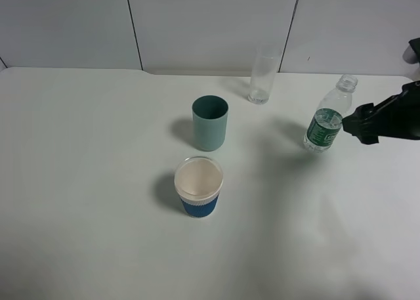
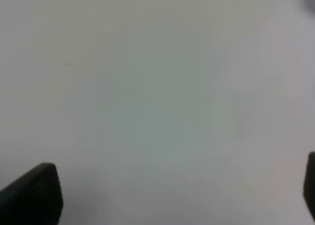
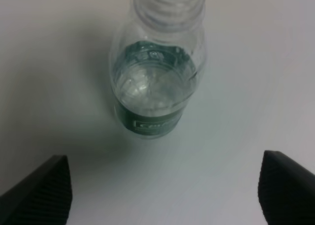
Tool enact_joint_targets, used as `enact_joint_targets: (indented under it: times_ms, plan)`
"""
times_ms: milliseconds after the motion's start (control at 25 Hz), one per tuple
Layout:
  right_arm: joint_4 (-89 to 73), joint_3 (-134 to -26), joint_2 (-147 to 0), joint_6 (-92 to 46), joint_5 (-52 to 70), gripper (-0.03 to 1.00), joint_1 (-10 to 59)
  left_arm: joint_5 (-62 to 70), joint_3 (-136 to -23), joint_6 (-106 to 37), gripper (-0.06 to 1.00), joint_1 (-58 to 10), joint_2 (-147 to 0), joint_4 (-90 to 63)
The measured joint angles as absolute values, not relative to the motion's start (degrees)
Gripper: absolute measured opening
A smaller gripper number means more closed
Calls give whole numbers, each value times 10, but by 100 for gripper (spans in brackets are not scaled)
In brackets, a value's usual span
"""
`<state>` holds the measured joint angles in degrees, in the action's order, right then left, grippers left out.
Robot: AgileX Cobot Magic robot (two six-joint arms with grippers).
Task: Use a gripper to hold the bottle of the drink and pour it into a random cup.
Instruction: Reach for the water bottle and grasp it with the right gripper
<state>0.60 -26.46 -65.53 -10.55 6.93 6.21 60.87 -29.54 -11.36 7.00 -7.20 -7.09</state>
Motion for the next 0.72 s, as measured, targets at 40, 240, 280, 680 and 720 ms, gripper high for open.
enact_joint_targets:
  times_ms: [40, 240, 280, 680, 720]
  plan:
    - [6, -246, -657, -108, 41, 76, 62, 609, -295, -114, 99, 70, -72, -71]
    - [17, -180, -658, -126, -94, 76, 62, 609, -295, -114, 99, 70, -72, -71]
    - [17, -172, -658, -134, -106, 76, 62, 609, -295, -114, 99, 70, -72, -71]
    - [19, -149, -726, -164, -170, 76, 62, 609, -295, -114, 99, 70, -72, -71]
    - [19, -147, -743, -164, -180, 76, 62, 609, -295, -114, 99, 70, -72, -71]
